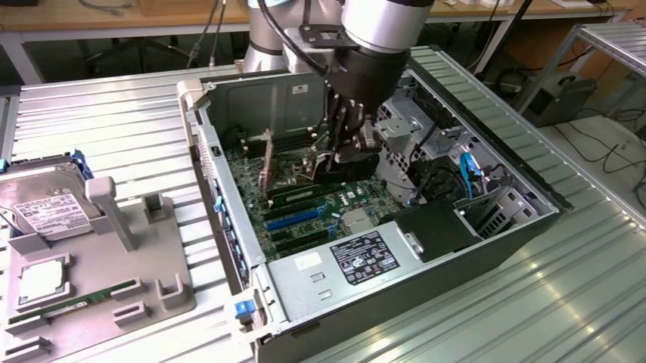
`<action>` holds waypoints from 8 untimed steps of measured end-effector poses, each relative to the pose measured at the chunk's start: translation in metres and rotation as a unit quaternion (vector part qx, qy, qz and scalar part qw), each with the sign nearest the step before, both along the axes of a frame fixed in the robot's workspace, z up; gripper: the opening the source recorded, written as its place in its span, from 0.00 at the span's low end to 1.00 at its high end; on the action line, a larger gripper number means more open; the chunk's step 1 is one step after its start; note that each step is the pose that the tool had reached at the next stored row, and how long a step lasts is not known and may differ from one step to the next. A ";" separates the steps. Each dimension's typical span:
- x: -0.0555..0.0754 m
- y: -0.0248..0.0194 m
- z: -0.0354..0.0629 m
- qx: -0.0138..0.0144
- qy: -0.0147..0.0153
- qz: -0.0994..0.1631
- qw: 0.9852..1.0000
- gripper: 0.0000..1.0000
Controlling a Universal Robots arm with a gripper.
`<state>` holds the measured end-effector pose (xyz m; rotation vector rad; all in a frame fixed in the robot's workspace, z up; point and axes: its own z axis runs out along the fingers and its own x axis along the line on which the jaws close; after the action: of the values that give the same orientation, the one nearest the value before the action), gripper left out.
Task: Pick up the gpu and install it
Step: 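Insert the gpu into the slot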
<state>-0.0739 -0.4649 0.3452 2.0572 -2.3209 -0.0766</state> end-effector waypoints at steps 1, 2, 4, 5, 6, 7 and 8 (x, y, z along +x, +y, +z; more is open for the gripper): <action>-0.002 0.0023 -0.0054 0.000 -0.003 0.023 1.000 0.26; -0.012 0.0029 -0.0102 0.000 -0.008 0.024 1.000 0.26; -0.031 0.0029 -0.0218 0.000 -0.018 0.028 0.999 0.26; -0.038 0.0029 -0.0314 0.000 -0.021 0.036 0.999 0.26; -0.039 0.0029 -0.0428 0.000 -0.022 0.052 0.998 0.26; -0.039 0.0071 -0.0570 0.000 -0.022 0.054 0.998 0.26; -0.039 0.0063 -0.0601 0.000 -0.022 0.054 0.998 0.26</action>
<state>-0.1127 -0.4586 0.2852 2.2030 -2.2279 -0.0282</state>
